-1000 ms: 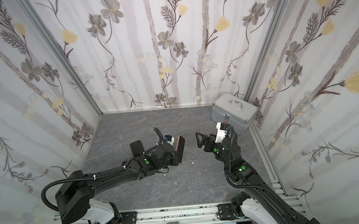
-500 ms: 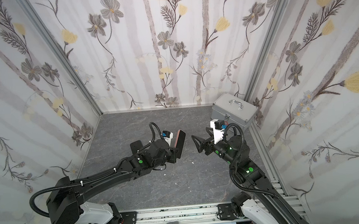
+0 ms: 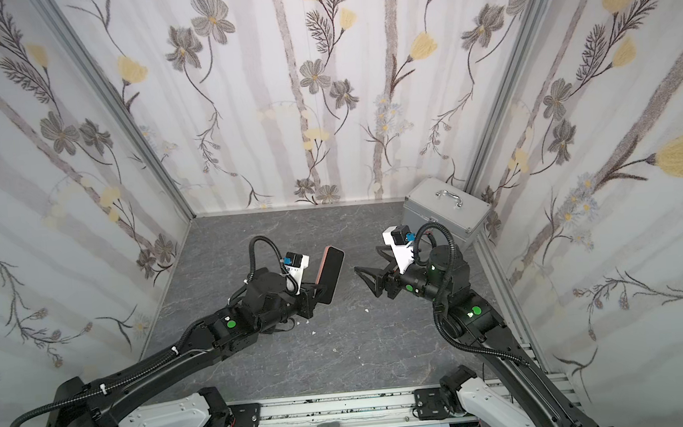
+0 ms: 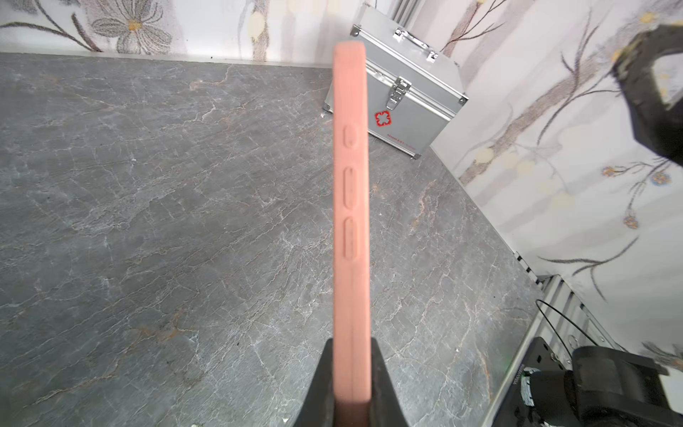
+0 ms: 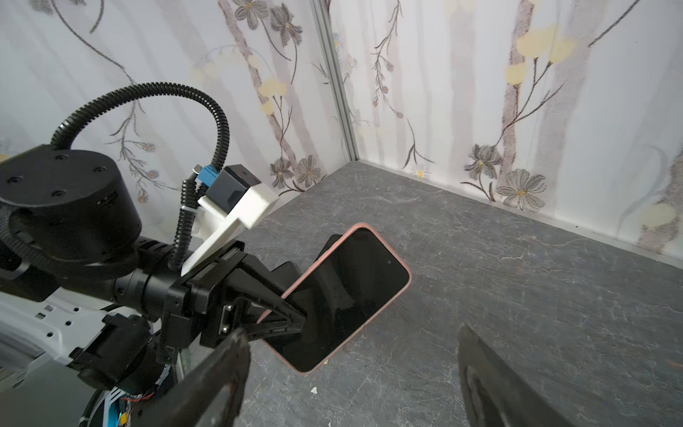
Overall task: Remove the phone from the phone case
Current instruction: 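Hold the phone with the left gripper while the right gripper opens and withdraws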
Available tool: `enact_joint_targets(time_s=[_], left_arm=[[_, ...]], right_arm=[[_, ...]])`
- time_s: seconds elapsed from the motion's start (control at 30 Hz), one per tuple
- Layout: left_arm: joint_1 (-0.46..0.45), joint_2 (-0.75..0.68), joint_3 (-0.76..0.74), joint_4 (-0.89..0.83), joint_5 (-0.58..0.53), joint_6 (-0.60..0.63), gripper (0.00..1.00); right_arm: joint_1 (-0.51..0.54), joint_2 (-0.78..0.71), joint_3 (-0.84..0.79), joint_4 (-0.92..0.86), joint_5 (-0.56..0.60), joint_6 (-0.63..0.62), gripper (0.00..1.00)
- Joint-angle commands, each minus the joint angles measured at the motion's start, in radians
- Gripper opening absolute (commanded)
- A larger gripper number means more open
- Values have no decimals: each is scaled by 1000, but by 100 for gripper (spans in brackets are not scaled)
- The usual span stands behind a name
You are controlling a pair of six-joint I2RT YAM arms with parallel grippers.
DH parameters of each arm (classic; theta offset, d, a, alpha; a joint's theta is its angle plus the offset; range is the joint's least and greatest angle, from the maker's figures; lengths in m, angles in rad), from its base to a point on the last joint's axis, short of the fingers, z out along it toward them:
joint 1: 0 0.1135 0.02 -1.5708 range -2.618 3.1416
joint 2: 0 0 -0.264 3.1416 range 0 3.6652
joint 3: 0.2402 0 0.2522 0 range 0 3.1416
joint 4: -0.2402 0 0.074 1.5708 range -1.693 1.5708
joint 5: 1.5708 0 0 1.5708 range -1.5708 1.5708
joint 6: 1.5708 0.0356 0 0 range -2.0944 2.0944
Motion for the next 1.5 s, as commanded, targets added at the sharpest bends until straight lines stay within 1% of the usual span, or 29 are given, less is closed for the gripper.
enact_joint_targets(time_s=[0.0,0.1,0.2,0.27,0.43,0.53,0.63,0.8,0.97,1.2,1.33,1.47], left_arm=[[18,-56,-23,107,174,90,0],[20,-108,-40,118,265,166,0],[21,-144,-53,142,383,231,0],[19,-153,-56,143,432,260,0],[19,-170,-68,144,489,309,0],[21,-180,-76,145,485,330,0],[19,-187,-78,144,485,353,0],[19,-185,-75,146,498,380,0],[20,-180,-72,146,513,399,0],[21,-180,-75,146,527,402,0],[19,-180,-78,146,530,403,0],[20,-178,-76,146,533,408,0]], right_arm=[[-8,13,24,-7,-136,-49,86],[-12,27,42,-10,-234,-61,86],[-12,41,66,-14,-311,-63,85],[-12,45,87,-33,-329,-71,84],[-13,49,134,-103,-348,-97,80],[-13,76,165,-169,-406,-106,75],[-13,99,182,-229,-439,-115,70],[-12,109,187,-246,-425,-100,61],[-12,125,178,-207,-464,-48,57],[-13,149,166,-173,-515,-5,47],[-12,148,149,-121,-551,37,45],[-13,155,144,-114,-555,54,39]])
